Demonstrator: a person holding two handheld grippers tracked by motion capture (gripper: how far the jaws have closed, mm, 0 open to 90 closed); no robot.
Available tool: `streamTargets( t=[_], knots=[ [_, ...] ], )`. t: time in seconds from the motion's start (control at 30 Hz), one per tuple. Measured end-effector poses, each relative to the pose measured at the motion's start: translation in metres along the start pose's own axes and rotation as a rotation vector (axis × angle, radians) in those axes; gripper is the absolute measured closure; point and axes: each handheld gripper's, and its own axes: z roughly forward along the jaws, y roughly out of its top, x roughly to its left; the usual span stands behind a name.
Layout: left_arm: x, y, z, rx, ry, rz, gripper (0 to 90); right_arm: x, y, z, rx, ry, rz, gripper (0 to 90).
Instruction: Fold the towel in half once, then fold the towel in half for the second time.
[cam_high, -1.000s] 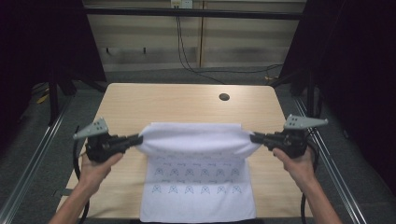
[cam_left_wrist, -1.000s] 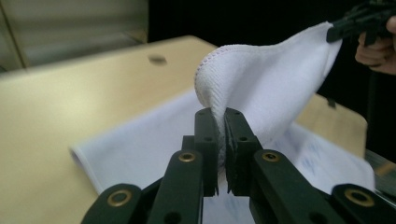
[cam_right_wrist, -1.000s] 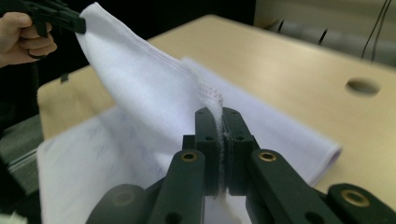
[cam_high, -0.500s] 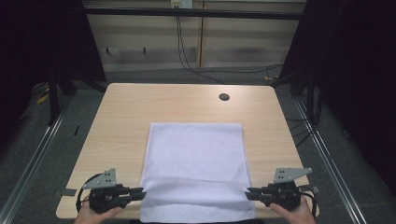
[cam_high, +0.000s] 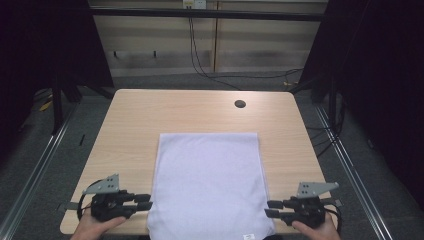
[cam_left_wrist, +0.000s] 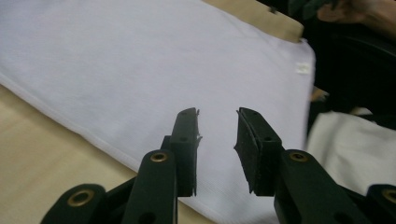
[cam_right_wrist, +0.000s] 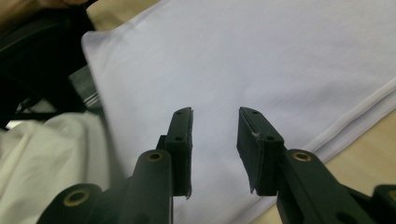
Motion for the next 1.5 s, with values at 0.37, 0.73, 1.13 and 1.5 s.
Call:
streamTargets(
  t=[0.37,0.73,1.13,1.5],
  knots=[
    [0.077,0.041,0.076,0.115,0.162,-0.072,68.4,-0.069,0.056,0.067,0.041,-0.14,0.013,62.8],
    [0.095,0.038,0.083,0.12,0.227,-0.092,71.4,-0.104,0.059,0.103,0.097,-0.211,0.046,60.8],
    [0.073,0.025,0.078,0.142,0.174,-0.041,85.3,-0.087,0.048,0.088,0.167,-0.22,0.019,73.7],
    [0.048,0.016,0.073,0.178,0.144,-0.037,88.3,-0.068,0.028,0.07,0.173,-0.184,0.028,82.4]
  ],
)
